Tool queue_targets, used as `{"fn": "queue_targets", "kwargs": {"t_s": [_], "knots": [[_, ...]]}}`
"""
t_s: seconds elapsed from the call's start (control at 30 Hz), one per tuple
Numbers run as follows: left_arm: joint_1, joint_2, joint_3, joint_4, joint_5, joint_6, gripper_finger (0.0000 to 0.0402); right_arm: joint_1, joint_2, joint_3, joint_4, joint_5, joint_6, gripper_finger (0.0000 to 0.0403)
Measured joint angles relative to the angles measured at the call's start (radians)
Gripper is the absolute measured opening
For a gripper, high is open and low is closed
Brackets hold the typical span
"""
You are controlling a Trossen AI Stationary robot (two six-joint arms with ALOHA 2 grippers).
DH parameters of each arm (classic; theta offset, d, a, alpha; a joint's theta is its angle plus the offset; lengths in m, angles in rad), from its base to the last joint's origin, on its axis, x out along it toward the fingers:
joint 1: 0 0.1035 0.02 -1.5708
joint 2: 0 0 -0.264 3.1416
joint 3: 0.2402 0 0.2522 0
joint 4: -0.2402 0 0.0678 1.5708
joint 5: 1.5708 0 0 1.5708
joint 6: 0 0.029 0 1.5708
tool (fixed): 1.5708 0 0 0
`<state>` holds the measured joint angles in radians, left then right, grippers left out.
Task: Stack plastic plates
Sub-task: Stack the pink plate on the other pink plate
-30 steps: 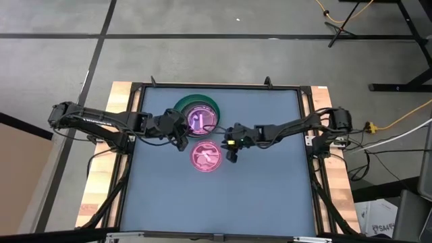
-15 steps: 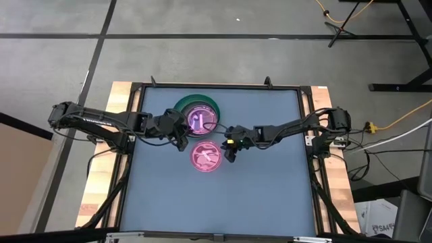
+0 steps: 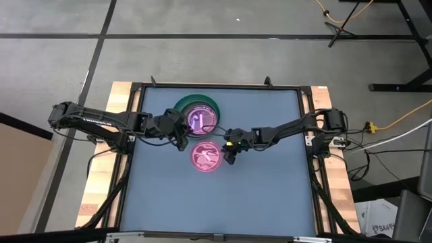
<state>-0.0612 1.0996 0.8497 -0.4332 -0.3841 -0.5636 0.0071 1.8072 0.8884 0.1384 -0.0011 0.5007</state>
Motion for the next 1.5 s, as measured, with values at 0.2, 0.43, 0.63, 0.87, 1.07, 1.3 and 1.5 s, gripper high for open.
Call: {"fn": "queue_targets", "kwargs": {"t_s": [0.2,0.43,0.63,0.87,1.07,1.3,1.5], "knots": [[0.0,0.0,0.0,0.001,0.0,0.0,0.0082,0.0,0.034,0.0,0.04,-0.031,0.001,0.0092],[0.0,0.0,0.0,0.0,0.0,0.0,0.0082,0.0,0.063,0.001,0.051,-0.039,0.023,0.0092],[0.0,0.0,0.0,0.0,0.0,0.0,0.0082,0.0,0.08,0.002,0.1,-0.055,0.023,0.0092],[0.0,0.0,0.0,0.0,0.0,0.0,0.0082,0.0,0.085,0.003,0.105,-0.062,0.023,0.0092],[0.0,0.0,0.0,0.0,0.0,0.0,0.0082,0.0,0.085,0.002,0.135,-0.058,0.023,0.0092],[0.0,0.0,0.0,0.0,0.0,0.0,0.0082,0.0,0.088,0.002,0.159,-0.034,0.022,0.0092],[0.0,0.0,0.0,0.0,0.0,0.0,0.0082,0.0,0.103,0.002,0.165,-0.035,0.022,0.0092]]}}
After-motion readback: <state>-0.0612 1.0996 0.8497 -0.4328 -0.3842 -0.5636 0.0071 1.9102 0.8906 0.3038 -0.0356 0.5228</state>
